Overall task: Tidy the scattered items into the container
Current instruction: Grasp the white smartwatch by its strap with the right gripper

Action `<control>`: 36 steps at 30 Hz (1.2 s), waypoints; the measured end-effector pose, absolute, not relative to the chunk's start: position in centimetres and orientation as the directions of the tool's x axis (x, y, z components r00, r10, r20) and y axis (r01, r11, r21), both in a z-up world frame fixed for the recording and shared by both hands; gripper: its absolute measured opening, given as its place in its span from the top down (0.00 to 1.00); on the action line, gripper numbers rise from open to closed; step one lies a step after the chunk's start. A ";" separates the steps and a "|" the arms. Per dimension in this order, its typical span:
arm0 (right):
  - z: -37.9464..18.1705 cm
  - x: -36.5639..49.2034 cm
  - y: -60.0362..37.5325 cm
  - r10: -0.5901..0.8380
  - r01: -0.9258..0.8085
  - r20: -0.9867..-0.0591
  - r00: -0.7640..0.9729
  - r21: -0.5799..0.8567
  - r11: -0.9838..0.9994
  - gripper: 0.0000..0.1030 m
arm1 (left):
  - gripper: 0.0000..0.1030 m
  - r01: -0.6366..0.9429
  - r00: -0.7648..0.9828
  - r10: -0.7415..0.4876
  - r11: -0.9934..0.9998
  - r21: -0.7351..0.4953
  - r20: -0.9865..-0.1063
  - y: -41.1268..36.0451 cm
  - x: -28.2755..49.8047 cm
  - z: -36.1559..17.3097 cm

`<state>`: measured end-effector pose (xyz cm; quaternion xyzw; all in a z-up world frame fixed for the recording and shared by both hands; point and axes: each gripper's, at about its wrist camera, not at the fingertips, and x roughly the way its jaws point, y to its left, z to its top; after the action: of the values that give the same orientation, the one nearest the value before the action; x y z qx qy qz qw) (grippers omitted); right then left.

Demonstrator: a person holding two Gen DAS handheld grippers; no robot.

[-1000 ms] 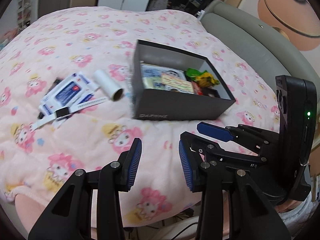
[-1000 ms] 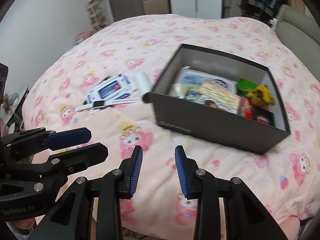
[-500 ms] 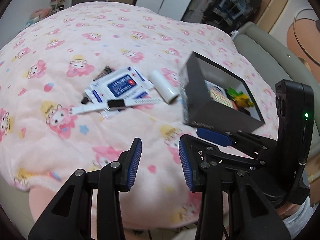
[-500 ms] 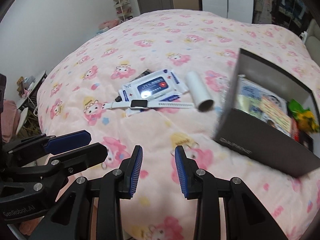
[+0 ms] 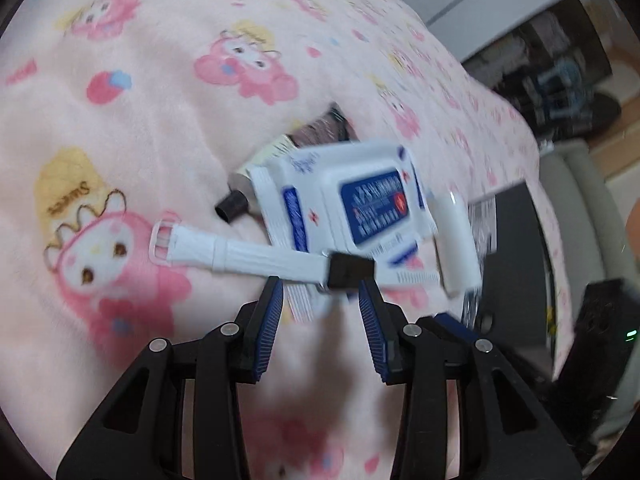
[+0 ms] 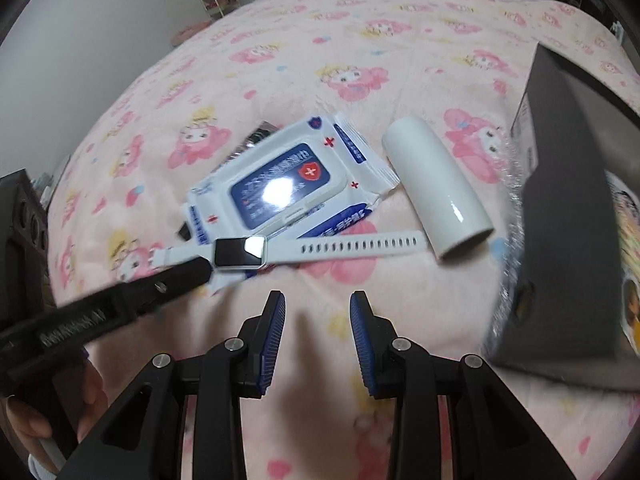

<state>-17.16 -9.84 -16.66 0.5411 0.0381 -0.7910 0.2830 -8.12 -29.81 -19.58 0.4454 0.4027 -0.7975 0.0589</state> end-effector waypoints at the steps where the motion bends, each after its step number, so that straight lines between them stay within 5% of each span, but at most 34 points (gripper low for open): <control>1: -17.2 -17.7 -9.9 -0.408 0.478 -0.879 -0.245 0.256 -0.840 0.71 | 0.61 0.459 -0.608 0.279 -0.641 -0.615 -0.744 -30.2 -8.0 -20.1; 9: -18.9 -19.8 -8.8 -0.494 0.377 -0.839 -0.228 0.392 -0.839 0.71 | 0.59 0.487 -0.704 0.237 -0.526 -0.697 -0.670 -32.7 -7.1 -20.4; 12: -19.6 -20.6 -9.0 -0.528 0.336 -0.823 -0.208 0.447 -0.829 0.60 | 0.59 0.493 -0.720 0.237 -0.486 -0.721 -0.652 -33.4 -7.1 -21.0; 23: -21.4 -21.8 -10.0 -0.589 0.266 -0.776 -0.226 0.532 -0.804 0.48 | 0.57 0.528 -0.696 0.193 -0.514 -0.676 -0.691 -33.5 -8.4 -22.0; 28: -19.5 -21.1 -10.3 -0.580 0.319 -0.767 -0.275 0.496 -0.807 0.79 | 0.74 0.507 -0.709 0.151 -0.569 -0.647 -0.689 -33.0 -8.0 -20.6; 30: -18.8 -20.4 -10.1 -0.575 0.345 -0.765 -0.289 0.477 -0.808 0.83 | 0.85 0.492 -0.717 0.154 -0.579 -0.650 -0.679 -32.8 -7.7 -20.0; 36: -16.8 -17.0 -8.5 -0.577 0.408 -0.758 -0.304 0.444 -0.798 0.93 | 0.87 0.450 -0.694 0.159 -0.666 -0.595 -0.702 -30.5 -6.1 -18.6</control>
<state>-17.00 -8.53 -16.76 0.5041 -0.0841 -0.8029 0.3067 -6.09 -30.48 -18.63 0.3812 0.3993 -0.8292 0.0876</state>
